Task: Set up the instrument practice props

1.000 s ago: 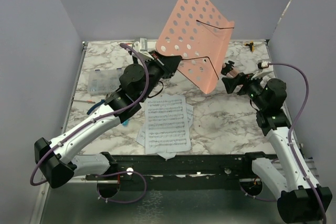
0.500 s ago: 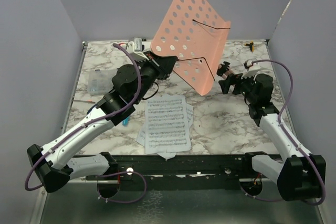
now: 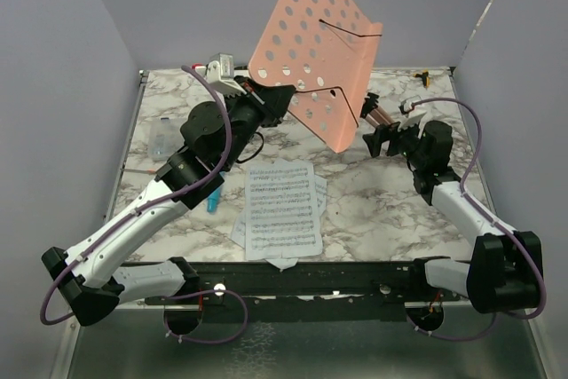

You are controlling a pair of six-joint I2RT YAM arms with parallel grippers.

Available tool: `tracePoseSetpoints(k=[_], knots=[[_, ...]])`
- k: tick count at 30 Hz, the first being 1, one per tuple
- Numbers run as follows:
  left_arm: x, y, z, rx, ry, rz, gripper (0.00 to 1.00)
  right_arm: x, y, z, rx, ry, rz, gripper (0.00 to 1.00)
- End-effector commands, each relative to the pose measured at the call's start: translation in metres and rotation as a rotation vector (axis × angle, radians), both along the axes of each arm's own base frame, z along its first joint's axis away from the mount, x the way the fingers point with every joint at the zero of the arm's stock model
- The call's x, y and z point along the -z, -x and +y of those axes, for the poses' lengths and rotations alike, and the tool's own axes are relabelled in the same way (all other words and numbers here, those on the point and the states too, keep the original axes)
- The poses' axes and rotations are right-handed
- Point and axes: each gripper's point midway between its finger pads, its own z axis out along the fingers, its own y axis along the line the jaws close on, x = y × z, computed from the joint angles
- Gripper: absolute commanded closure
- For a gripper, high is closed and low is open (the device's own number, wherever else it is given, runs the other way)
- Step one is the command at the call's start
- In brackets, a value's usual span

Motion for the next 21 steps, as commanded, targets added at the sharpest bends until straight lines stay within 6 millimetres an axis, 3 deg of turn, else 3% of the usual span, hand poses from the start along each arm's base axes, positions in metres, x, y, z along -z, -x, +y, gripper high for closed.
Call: tracePoseSetpoints(k=[1, 12, 18, 21], knots=[[-0.089, 0.035, 0.007, 0.097, 0.097, -0.247, 1.00, -0.032, -0.010, 0.001, -0.020, 0.042, -0.159, 0.10], [-0.092, 0.031, 0.008, 0.074, 0.085, -0.246, 1.00, -0.065, -0.005, -0.006, 0.035, 0.132, -0.263, 0.11], [-0.098, 0.034, 0.008, 0.083, 0.084, -0.259, 1.00, -0.053, -0.016, -0.013, 0.071, 0.185, -0.236, 0.10], [-0.103, 0.037, 0.010, 0.088, 0.091, -0.269, 1.00, -0.048, -0.023, -0.004, 0.017, 0.199, -0.231, 0.10]])
